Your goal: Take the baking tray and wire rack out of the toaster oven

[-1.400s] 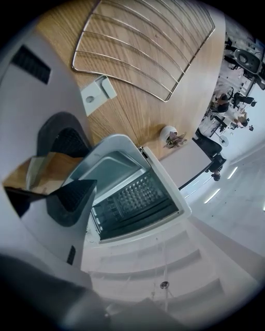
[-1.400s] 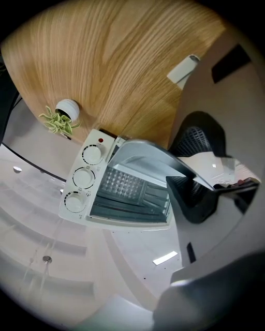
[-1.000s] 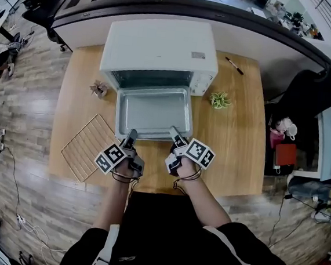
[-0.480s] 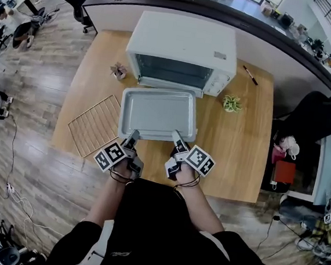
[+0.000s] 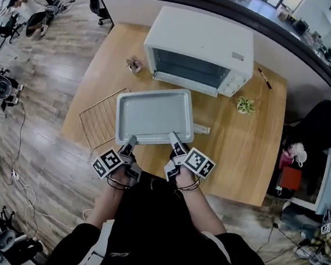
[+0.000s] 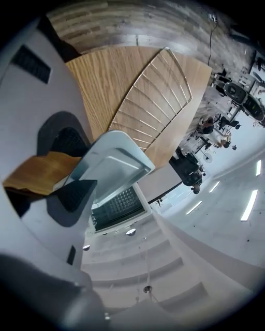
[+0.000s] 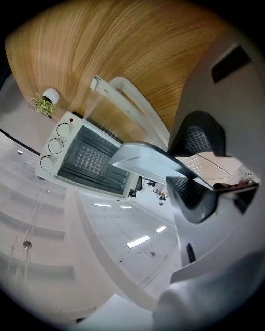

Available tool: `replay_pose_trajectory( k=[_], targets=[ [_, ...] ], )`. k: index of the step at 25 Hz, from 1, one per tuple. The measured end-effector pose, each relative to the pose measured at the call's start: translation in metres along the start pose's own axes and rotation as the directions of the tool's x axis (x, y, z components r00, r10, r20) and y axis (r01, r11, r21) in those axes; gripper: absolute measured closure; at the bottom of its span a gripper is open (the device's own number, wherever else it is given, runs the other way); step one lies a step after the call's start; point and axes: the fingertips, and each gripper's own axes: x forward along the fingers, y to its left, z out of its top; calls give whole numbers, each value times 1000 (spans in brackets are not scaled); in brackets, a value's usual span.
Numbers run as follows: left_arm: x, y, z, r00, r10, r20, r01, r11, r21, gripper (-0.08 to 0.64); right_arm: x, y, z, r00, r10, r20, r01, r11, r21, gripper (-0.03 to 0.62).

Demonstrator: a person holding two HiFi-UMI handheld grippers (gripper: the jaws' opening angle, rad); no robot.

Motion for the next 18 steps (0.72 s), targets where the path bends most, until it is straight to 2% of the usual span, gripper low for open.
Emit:
replay_pose_trajectory(
  k=[8, 13, 18],
  targets=[
    [-34, 46, 36, 993, 58, 100, -48, 994, -99, 419, 50, 26, -45, 991, 30, -133, -37, 998, -52, 463],
    [-57, 79, 60, 982, 98, 165, -70, 984, -165, 417, 84, 42, -79, 973, 28, -229, -47, 996, -82, 463],
    [-72, 111, 83, 971, 139, 195, -93, 969, -229, 417, 117, 53, -110, 954, 16, -299, -50, 993, -105, 463]
  ],
)
